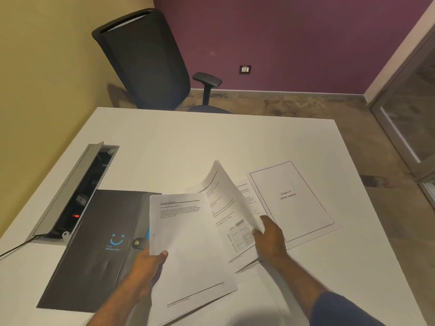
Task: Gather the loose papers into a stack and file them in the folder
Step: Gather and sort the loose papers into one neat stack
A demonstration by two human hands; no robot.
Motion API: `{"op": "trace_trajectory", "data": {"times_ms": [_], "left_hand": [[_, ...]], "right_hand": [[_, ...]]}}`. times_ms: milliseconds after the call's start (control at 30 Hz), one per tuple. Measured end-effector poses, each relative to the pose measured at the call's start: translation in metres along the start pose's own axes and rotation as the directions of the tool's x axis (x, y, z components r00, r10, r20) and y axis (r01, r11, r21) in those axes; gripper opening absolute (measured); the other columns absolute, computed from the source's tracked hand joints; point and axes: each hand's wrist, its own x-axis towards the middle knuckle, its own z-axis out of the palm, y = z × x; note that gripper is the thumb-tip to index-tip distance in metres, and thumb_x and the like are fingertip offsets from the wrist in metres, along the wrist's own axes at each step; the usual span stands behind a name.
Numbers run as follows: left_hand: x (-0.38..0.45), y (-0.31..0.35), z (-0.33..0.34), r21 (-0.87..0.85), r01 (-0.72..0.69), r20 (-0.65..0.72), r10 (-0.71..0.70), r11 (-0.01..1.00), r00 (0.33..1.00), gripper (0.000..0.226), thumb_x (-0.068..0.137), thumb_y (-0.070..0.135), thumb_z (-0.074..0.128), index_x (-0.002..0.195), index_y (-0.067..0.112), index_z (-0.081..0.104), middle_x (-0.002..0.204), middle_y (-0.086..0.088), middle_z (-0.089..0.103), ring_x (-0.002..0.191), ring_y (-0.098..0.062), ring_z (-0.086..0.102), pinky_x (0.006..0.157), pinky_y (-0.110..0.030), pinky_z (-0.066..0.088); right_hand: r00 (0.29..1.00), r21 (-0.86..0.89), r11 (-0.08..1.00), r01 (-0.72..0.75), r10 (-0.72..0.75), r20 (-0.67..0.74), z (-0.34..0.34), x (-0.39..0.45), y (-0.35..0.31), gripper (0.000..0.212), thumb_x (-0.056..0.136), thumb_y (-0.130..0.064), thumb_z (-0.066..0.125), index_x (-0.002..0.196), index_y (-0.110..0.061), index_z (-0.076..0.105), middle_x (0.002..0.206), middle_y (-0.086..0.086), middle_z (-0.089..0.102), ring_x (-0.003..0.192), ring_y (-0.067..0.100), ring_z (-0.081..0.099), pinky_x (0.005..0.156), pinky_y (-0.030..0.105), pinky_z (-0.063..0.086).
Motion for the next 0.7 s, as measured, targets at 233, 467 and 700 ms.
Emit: {"op": "trace_trajectory", "data": {"times_ms": [233, 467, 700], "left_hand": [[0.005, 0.0, 0.001, -0.042, -0.041, 0.016, 0.042, 0.998, 0.999, 0.044, 0.099, -0.008, 0.047, 0.143, -0.003, 0.045, 0.138, -0.02, 0.058, 0.123, -0.034, 0.056, 0.111, -0.038, 0.036], [-0.007, 0.01, 0.001, -0.046, -0.051, 0.085, 0.055, 0.998, 0.995, 0.043, 0.099, -0.005, 0.049, 0.141, 0.002, 0.047, 0.133, -0.012, 0.063, 0.109, -0.023, 0.06, 0.104, -0.032, 0.038], [-0.036, 0.028, 0.02, -0.066, -0.1, 0.216, 0.112, 0.993, 0.97, 0.032, 0.098, 0.003, 0.054, 0.127, 0.017, 0.058, 0.103, 0.005, 0.079, 0.093, -0.01, 0.075, 0.065, -0.02, 0.058]], "right_hand": [[0.993, 0.233, 0.969, 0.083, -0.06, -0.105, -0.054, -0.003, -0.022, 0.011, 0.085, -0.004, 0.067, 0.089, -0.015, 0.066, 0.079, 0.007, 0.067, 0.072, 0.023, 0.061, 0.066, 0.033, 0.051], [0.992, 0.515, 0.856, 0.037, 0.031, -0.122, -0.083, -0.011, -0.039, 0.02, 0.081, -0.008, 0.073, 0.085, -0.027, 0.067, 0.092, 0.016, 0.073, 0.086, 0.035, 0.07, 0.079, 0.054, 0.059], [0.998, 0.542, 0.838, -0.068, 0.054, 0.042, -0.058, -0.035, -0.041, 0.026, 0.076, -0.011, 0.08, 0.098, -0.018, 0.069, 0.094, 0.006, 0.075, 0.09, 0.027, 0.072, 0.08, 0.042, 0.062]]}}
